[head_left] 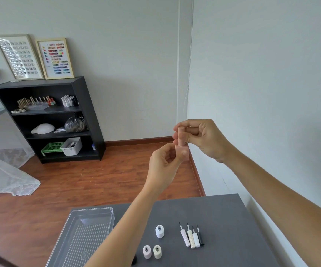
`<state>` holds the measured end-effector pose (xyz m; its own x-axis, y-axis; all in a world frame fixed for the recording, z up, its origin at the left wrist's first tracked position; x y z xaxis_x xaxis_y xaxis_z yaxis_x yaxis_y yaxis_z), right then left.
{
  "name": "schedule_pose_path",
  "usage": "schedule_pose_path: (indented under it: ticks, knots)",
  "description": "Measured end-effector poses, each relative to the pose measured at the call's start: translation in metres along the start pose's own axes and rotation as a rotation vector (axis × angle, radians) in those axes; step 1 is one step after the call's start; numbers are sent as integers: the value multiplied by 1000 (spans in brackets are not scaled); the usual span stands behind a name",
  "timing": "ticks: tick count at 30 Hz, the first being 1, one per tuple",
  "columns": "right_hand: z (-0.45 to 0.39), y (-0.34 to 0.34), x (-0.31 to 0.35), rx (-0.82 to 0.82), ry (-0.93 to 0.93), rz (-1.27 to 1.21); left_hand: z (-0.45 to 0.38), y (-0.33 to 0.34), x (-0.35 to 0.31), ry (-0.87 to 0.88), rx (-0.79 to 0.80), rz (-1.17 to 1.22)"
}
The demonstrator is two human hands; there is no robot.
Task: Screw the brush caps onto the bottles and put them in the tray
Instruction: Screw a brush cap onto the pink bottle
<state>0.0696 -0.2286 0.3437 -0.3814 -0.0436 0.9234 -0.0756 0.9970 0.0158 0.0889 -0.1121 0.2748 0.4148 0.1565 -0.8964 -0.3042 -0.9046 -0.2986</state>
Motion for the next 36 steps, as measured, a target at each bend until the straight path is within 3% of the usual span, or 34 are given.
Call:
schedule_pose_path:
  ticks: [6, 12, 17, 22, 28, 36]
  knots:
    - [4, -5, -12, -153, -49, 64, 3, -2, 6, -10, -201, -194]
    - [10, -9, -21, -236, -76, 141, 6, 5, 12, -21, -236, -213]
    - [15, -13, -30, -169, -12, 147, 2, 7, 27, -12, -95, -203]
    - [30, -14, -49, -145, 56, 322, 8, 10, 58, -79, -17, -204]
    - [54, -19, -111, -163, 211, 437, 31, 23, 124, -261, 105, -261]
    - [102, -58, -218, -252, 473, 554, 79, 15, 237, -545, 275, -565]
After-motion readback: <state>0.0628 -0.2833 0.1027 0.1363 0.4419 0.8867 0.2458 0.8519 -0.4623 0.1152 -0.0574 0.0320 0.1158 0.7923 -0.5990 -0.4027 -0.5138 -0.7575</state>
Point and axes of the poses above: each hand's wrist, its own z-axis away from the middle knuckle, its own y-axis out of the palm, x = y × z, the point moved 8 cm from there along -z, towards the middle knuckle, and after that the axes turned 13 degrees about -z, right-handed, at the moved point
